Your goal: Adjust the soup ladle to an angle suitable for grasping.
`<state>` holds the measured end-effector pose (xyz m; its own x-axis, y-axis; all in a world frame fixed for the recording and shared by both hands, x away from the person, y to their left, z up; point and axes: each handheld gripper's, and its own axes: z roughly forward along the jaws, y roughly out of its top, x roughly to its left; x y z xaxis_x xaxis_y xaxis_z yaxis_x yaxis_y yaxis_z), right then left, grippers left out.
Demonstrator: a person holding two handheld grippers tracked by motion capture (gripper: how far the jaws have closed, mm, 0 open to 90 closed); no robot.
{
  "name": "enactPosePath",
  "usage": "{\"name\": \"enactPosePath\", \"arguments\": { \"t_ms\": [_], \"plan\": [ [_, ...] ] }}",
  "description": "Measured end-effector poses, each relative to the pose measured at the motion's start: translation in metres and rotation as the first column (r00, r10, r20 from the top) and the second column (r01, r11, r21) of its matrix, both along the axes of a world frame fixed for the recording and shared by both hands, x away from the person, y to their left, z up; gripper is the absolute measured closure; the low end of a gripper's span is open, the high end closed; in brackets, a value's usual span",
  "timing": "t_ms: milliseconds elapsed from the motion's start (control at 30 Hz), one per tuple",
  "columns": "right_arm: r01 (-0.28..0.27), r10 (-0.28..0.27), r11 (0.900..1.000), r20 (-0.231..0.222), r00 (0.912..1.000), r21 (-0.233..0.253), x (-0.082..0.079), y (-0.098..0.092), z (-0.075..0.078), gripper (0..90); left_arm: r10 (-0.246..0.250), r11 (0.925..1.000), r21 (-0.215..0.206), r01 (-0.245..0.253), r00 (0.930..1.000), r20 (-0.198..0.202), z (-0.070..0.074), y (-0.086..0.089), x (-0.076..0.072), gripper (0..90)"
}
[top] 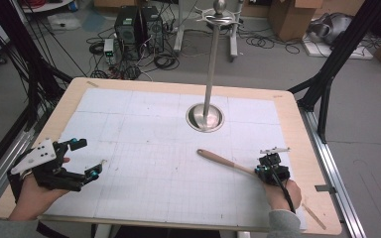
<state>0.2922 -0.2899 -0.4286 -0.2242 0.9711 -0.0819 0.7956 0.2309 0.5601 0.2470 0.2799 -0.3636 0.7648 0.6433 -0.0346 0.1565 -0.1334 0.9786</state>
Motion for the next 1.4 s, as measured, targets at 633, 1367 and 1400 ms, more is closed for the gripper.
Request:
{"name": "enactPosePath", "arguments": {
  "t_ms": [633,1367,1400],
  "plan": [
    [-0.055,0.056,0.998,-0.084,0.9949,0.007,-0.011,0.001,0.005,90.0,0.0,1.0,-0.005,0.0,1.0,0.0,0.0,-0.001,0.001,1.8],
    [-0.159,0.161,0.987,-0.195,0.9676,0.026,-0.054,0.019,0.01,90.0,-0.018,0.9998,-0.007,0.018,0.9998,0.006,0.002,-0.008,0.005,1.8],
    [-0.163,0.166,0.986,-0.198,0.9659,0.032,-0.054,0.02,0.01,90.0,-0.019,0.9998,-0.008,0.019,0.9998,0.006,0.002,-0.008,0.005,1.8]
  ]
}}
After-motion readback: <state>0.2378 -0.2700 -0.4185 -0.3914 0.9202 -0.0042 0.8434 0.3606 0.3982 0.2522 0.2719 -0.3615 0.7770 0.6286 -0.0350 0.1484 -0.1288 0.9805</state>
